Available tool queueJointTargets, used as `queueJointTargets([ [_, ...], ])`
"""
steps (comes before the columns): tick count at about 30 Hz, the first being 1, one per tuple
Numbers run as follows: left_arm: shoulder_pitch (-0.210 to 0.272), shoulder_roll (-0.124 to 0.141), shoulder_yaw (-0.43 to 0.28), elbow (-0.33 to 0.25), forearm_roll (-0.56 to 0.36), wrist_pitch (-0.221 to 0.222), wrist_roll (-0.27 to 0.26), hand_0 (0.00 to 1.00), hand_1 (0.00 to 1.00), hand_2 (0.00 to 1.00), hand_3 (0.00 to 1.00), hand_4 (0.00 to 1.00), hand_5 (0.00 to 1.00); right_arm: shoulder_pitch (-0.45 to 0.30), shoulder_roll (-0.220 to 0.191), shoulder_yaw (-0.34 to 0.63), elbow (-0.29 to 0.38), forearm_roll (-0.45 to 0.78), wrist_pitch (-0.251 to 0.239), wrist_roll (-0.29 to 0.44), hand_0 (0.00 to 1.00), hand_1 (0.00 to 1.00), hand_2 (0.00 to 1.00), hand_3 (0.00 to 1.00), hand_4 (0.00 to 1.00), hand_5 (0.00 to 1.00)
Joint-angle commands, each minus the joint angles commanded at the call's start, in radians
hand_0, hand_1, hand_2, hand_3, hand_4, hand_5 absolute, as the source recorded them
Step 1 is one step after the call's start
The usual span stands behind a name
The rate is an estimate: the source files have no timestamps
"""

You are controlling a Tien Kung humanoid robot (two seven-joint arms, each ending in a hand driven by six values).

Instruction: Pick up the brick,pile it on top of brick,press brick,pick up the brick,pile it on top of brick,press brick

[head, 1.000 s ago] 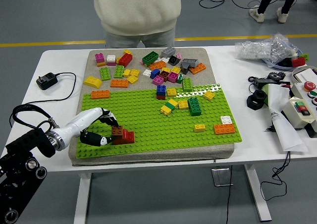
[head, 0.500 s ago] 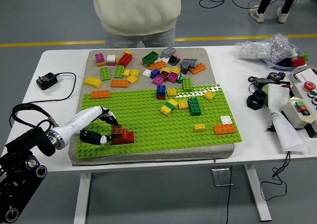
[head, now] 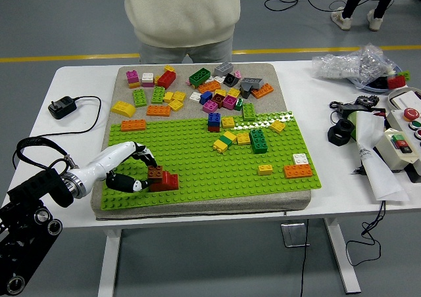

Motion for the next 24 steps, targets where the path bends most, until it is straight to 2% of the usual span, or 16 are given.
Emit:
queueJointTargets([
  [24,-0.001,-0.001,0.001,0.005,0.002,-0.005,-0.002,0.77,0.749,0.534,0.552,0.746,0.012,0.0,0.001,-0.001,0.0,0.002,0.0,0.0,0.761,0.676,0.718,0.737,0.998,0.683],
])
